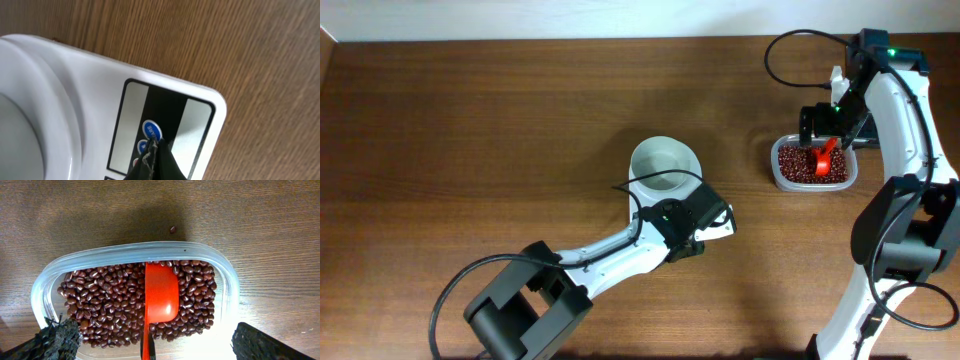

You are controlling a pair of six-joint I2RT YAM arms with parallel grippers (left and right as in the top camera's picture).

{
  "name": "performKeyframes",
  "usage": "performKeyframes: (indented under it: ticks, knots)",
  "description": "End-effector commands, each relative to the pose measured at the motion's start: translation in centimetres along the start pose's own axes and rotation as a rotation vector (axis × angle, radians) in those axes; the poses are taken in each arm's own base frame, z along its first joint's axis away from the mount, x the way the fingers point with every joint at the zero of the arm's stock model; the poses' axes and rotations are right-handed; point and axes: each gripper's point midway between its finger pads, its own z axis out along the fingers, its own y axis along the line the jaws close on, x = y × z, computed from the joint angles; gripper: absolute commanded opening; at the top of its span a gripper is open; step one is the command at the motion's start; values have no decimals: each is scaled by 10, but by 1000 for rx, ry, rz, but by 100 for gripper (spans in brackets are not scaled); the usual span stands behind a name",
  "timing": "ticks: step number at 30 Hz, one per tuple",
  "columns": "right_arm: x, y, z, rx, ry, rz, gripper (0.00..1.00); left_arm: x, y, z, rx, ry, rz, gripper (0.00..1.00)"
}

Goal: Scoop item into bowl and weigh 50g on scale
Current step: 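Move the left gripper to the scale's button panel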

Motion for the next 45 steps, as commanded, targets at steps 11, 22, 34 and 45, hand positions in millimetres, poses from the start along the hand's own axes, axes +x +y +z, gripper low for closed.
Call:
performKeyframes:
  ticks: [11,22,34,45]
  knots:
    - [-5,-1,-8,-4,-27,12,99,31,16,25,-140,166,40,0]
    - [-5,-1,-8,-4,-27,12,99,29,-15,24,-15,157,77,0]
    - [-5,-1,-8,-4,-27,12,99,29,-41,14,165,160,156,0]
    - [-5,-1,-8,-4,-27,12,99,34,-18,17,67,192,141,0]
